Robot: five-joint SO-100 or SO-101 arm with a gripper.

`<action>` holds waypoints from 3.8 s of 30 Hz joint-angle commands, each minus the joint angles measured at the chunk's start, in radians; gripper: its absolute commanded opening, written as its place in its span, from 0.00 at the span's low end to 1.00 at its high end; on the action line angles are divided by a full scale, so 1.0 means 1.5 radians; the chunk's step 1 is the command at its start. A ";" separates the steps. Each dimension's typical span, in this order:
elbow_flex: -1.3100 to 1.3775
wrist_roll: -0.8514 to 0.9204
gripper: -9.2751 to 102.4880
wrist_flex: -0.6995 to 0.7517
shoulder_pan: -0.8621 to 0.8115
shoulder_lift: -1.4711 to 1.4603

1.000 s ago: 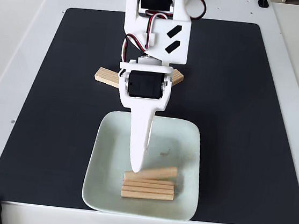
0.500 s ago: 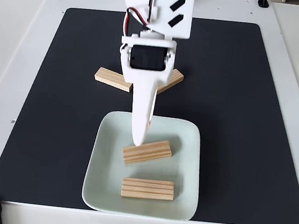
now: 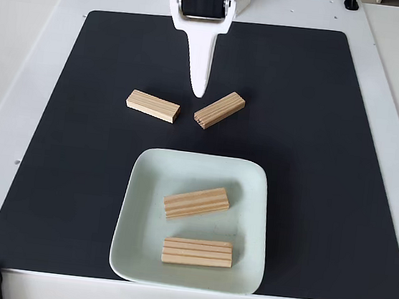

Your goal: Pick up the wooden block and place them on the plate.

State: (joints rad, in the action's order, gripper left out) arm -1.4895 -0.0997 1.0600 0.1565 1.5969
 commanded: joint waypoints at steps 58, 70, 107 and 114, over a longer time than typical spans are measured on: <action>0.141 0.002 0.31 0.240 -0.188 -0.258; 0.132 0.002 0.31 0.247 -0.177 -0.262; 0.095 -0.005 0.31 0.222 -0.152 -0.288; 0.095 -0.006 0.31 0.188 -0.161 -0.302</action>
State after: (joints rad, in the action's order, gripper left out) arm -1.3606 -0.1012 1.3591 -0.0767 1.1443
